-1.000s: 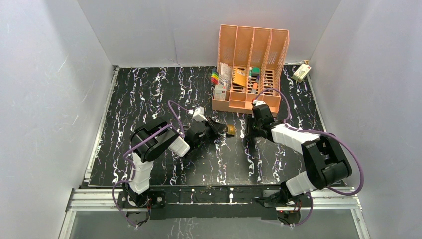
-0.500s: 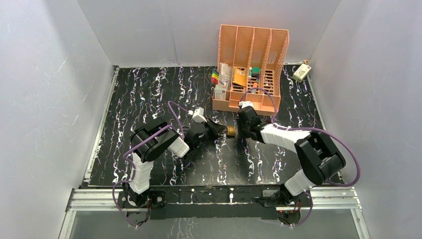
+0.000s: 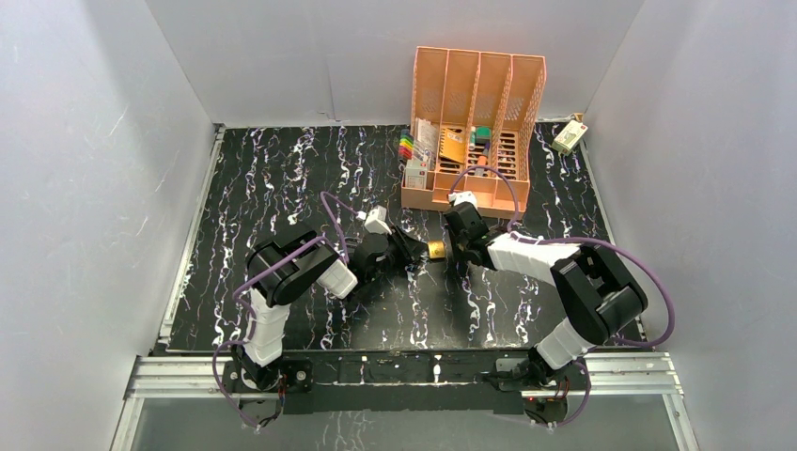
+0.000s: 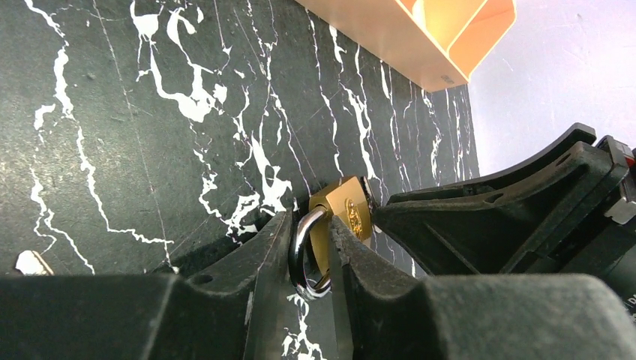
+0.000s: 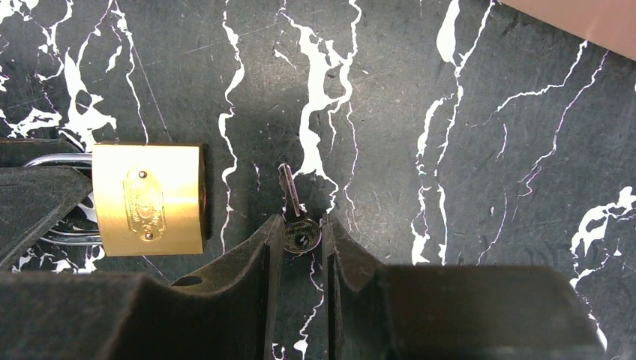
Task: Lock with the key
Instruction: Place the lock at the center of the board.
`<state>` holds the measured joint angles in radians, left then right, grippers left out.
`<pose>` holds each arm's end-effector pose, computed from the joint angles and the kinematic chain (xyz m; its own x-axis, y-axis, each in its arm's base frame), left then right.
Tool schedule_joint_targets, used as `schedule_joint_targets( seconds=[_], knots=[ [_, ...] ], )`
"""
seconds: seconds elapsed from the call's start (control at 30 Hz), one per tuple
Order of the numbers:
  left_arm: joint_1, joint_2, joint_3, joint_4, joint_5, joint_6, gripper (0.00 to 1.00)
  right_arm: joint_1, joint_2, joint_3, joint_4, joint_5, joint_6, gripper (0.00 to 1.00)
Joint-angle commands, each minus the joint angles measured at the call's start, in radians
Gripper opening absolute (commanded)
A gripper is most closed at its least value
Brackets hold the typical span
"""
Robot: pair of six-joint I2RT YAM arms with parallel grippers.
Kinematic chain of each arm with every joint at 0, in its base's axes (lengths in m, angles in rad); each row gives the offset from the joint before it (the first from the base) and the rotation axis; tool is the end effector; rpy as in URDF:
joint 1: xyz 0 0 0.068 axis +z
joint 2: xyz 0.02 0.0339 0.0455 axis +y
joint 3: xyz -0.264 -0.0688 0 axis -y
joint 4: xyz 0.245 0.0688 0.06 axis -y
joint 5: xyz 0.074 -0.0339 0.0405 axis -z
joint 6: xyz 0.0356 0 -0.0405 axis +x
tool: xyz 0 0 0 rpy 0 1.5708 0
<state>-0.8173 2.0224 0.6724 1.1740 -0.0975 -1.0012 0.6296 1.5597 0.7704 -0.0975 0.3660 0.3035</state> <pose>0.2455 -0.2566 0.1060 -0.6206 -0.5634 -0.5453 0.2552 0.5125 -0.8199 0.2500 0.1663 0.1627 -0.7075 -0.1702 -0.6859 -0.1630 0.9837 -0.0759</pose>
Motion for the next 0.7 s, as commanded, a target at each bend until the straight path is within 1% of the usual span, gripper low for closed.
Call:
schedule_joint_targets(
  seconds=[0.0,0.13,0.17,0.2,0.27,0.47,0.67],
  knots=[
    [-0.008,-0.007,0.004,-0.013,0.008,0.022,0.25,0.000,0.014,0.007,0.006,0.034,-0.015,0.32],
    [-0.007,-0.010,0.007,-0.021,0.009,0.028,0.30,0.000,0.010,-0.008,0.011,0.017,0.002,0.32],
    [-0.007,-0.012,0.008,-0.023,0.008,0.032,0.38,0.000,0.009,-0.011,0.011,0.015,0.004,0.32],
    [-0.007,-0.016,0.008,-0.026,0.006,0.038,0.43,-0.001,0.007,-0.011,0.012,0.012,0.006,0.32],
    [-0.008,-0.025,0.012,-0.038,0.005,0.052,0.49,-0.002,0.004,-0.010,0.008,0.008,0.005,0.32],
    [-0.008,-0.070,0.030,-0.117,-0.020,0.096,0.52,0.000,-0.025,0.002,-0.018,0.006,0.000,0.32],
    [-0.009,-0.120,0.078,-0.290,-0.056,0.154,0.53,-0.001,-0.062,0.007,-0.050,-0.001,0.001,0.33]
  ],
)
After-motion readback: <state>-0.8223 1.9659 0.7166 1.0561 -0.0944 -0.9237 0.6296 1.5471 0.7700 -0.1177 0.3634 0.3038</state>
